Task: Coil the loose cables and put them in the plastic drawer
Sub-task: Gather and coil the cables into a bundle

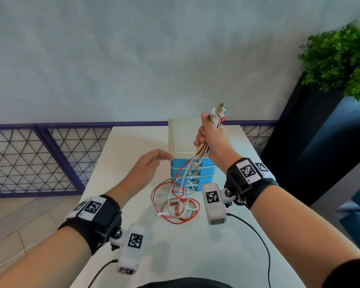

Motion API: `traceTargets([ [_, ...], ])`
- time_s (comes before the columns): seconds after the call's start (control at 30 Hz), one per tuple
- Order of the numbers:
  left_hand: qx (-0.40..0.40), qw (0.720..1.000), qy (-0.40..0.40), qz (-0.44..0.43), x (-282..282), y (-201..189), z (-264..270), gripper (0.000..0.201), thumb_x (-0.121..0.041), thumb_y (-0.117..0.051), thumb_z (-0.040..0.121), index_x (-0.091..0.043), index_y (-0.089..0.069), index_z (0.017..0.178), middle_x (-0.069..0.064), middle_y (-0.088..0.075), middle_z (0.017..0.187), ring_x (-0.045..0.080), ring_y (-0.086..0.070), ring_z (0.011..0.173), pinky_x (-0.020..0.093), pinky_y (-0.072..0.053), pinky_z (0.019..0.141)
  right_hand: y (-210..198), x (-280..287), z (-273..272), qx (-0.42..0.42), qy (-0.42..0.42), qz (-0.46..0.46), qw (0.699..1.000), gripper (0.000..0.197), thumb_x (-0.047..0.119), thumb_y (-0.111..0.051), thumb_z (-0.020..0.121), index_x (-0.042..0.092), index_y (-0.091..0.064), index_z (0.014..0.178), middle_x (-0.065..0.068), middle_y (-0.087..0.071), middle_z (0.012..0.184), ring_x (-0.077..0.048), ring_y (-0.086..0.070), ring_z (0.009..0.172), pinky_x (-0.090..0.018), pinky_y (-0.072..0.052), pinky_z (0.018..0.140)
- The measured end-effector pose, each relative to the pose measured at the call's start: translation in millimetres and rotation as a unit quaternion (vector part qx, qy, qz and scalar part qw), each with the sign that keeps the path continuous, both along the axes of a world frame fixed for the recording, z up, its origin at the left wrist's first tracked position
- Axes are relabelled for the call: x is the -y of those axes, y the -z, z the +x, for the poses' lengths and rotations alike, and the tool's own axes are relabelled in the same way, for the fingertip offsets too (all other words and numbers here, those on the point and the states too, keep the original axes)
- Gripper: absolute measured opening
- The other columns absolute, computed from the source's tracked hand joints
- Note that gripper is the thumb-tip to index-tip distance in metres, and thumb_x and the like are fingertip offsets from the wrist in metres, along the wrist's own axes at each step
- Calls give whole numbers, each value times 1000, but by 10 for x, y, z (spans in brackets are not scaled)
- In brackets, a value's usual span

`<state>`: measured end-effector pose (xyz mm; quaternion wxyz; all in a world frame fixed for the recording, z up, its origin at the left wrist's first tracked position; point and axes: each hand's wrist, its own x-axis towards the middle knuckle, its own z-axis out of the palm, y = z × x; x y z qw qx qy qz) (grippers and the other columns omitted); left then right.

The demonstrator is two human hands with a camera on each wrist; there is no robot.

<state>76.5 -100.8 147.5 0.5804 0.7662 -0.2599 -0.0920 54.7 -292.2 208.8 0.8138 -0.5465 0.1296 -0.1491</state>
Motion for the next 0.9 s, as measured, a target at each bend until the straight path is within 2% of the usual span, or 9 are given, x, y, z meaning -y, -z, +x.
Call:
traceTargets([
  [0.07, -24, 1000, 4, -10, 71, -127, 19, 34, -8, -29, 100, -14, -63, 106, 3, -66, 112, -1, -57, 106, 19, -36, 95, 22, -44, 0, 16, -35, 17, 999, 30, 35, -57, 95, 20, -44, 72, 6, -34, 49, -10, -35, 40, -27, -43, 45],
  [0.17, -39, 994, 80, 65, 203, -231, -49, 57, -41, -13, 101, -18, -63, 117, -6, -64, 120, 1, -55, 114, 12, -34, 96, 35, -116, 5, 47, -84, 59, 994, 28, 33, -56, 96, 21, -44, 74, 6, -33, 49, -10, -36, 39, -27, -42, 45],
  [0.27, -40, 983, 136, 113, 359, -278, -194, 78, -49, -1, 97, -14, -70, 95, -3, -71, 102, -1, -64, 93, 4, -40, 83, 24, -135, 4, 61, -97, 87, 990, 30, 34, -56, 96, 19, -43, 73, 5, -33, 51, -9, -35, 40, -27, -42, 45],
  [0.33, -81, 983, 141, 86, 441, -253, -285, 78, -53, -3, 95, -8, -61, 72, 3, -66, 69, 11, -64, 68, 14, -47, 72, 10, -118, 3, 61, -88, 99, 989, 34, 35, -56, 96, 20, -41, 70, 6, -32, 51, -9, -33, 40, -26, -40, 45],
  [0.43, -152, 980, 124, 12, 512, -171, -364, 61, -62, -19, 90, -15, -42, 58, -7, -37, 44, 11, -34, 43, 21, -36, 52, 14, -75, -1, 47, -74, 142, 986, 38, 37, -56, 95, 20, -38, 66, 6, -30, 51, -8, -32, 39, -24, -37, 45],
  [0.53, -225, 961, 151, -46, 523, -120, -361, 48, -59, -33, 85, -18, -43, 62, -11, -38, 46, 8, -31, 45, 18, -32, 50, 23, -36, -22, 38, -76, 179, 980, 39, 37, -56, 95, 20, -38, 65, 6, -31, 50, -7, -33, 38, -23, -38, 44],
  [0.63, -275, 927, 235, -94, 483, -67, -328, 31, -44, -42, 89, -16, -46, 75, -10, -54, 62, 5, -50, 59, 16, -42, 64, 13, -18, -42, 35, -85, 201, 975, 40, 38, -55, 95, 20, -38, 64, 7, -32, 49, -6, -33, 38, -21, -38, 42],
  [0.77, -287, 910, 293, -53, 401, -75, -317, 25, -36, -40, 88, -13, -47, 79, -12, -62, 68, 2, -58, 67, 14, -46, 71, 6, 4, -37, 31, -102, 237, 966, 40, 41, -54, 95, 19, -41, 64, 8, -31, 48, -4, -31, 36, -18, -36, 41],
  [0.9, -289, 909, 299, -4, 299, -74, -269, 26, -33, -45, 90, -10, -56, 87, -5, -65, 76, 13, -66, 82, 19, -49, 79, -3, 61, -41, 25, -116, 243, 963, 39, 42, -52, 96, 19, -42, 65, 9, -32, 46, -3, -31, 35, -17, -35, 40],
])
